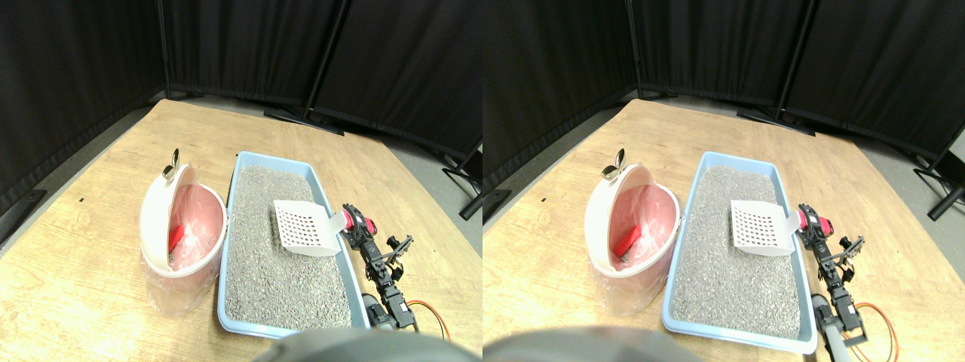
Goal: Scoop (unimanual)
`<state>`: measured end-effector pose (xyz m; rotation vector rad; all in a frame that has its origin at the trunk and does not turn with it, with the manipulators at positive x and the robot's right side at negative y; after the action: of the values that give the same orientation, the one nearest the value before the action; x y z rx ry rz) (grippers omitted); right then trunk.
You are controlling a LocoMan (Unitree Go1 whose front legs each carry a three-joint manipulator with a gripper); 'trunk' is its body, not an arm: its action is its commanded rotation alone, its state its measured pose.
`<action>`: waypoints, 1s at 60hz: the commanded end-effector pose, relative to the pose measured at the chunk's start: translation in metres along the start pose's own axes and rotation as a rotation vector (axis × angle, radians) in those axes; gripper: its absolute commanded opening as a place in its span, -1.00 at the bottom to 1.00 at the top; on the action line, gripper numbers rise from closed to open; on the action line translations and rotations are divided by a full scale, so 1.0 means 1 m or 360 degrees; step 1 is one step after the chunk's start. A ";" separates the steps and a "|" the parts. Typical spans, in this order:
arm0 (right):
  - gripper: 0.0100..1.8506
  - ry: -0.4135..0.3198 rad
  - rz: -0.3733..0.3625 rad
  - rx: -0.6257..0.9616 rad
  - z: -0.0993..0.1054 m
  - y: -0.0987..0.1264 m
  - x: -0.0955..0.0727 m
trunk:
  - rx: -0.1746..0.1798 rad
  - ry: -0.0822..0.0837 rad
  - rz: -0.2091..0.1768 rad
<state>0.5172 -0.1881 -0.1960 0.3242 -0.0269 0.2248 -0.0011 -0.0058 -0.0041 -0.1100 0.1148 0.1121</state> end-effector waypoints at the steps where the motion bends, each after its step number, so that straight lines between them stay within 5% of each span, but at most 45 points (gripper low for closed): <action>1: -0.95 -0.0081 0.0019 -0.0001 0.005 0.000 -0.002 | -0.0025 0.0007 -0.0019; 16: -0.95 -0.0064 -0.0035 0.0022 -0.003 -0.006 -0.010 | 0.0002 0.0006 -0.0049; 21: -0.95 0.0042 -0.0138 -0.0011 -0.004 -0.005 -0.014 | 0.0005 0.0008 -0.0051; 27: -0.48 0.0213 -0.0277 -0.0026 0.001 0.000 -0.020 | 0.0010 0.0007 -0.0053; 39: 0.50 0.0499 -0.0348 0.0073 0.017 0.009 -0.034 | 0.0018 0.0010 -0.0065; 46: 0.64 0.0510 -0.0338 0.0101 0.022 0.009 -0.037 | 0.0025 0.0011 -0.0076; 60: 0.57 0.0442 -0.0322 0.0073 0.033 0.009 -0.045 | 0.0031 0.0009 -0.0092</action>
<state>0.4716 -0.2033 -0.1785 0.3487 0.3559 0.0424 0.0001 -0.0055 -0.0050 -0.0733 0.1264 0.0615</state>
